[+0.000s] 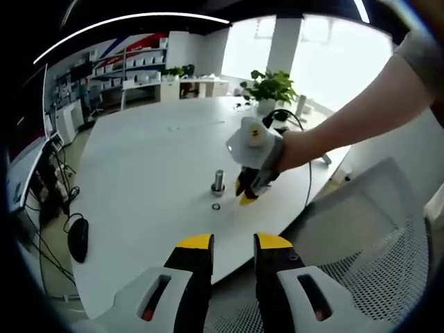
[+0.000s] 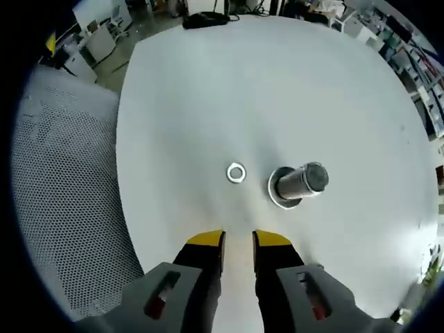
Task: Place the washer onto the threaded stud by aligning its center hole with the stud, sliding it down to the base, and recovering from edge contact or off-axis alignment until the washer reaches the visible bottom stop.
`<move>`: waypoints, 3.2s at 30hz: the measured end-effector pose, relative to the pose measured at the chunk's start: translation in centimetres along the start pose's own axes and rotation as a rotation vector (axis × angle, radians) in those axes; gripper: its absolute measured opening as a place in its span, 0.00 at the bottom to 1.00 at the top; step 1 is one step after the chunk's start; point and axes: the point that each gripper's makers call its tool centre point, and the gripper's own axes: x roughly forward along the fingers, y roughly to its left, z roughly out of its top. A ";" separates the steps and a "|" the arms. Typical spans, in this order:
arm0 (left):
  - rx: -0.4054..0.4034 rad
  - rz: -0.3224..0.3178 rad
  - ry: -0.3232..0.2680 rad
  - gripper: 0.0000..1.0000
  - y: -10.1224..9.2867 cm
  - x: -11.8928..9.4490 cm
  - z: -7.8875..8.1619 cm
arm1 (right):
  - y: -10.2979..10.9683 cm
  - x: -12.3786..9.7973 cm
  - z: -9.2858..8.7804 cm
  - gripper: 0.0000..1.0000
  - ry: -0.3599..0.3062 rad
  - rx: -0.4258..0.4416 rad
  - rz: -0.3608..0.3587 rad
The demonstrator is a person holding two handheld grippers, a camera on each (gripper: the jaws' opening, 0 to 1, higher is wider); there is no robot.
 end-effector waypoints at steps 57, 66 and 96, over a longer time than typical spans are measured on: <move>-0.010 0.020 -0.008 0.21 0.3 -0.1 0.1 | 1.5 0.9 -0.2 0.11 0.048 -0.131 0.020; -0.005 0.016 0.003 0.21 0.3 -0.1 -0.1 | 0.7 0.9 -0.1 0.16 0.045 -0.111 0.001; -0.003 0.009 0.004 0.21 0.2 0.1 -0.1 | 0.6 1.3 0.0 0.14 0.152 -0.184 0.078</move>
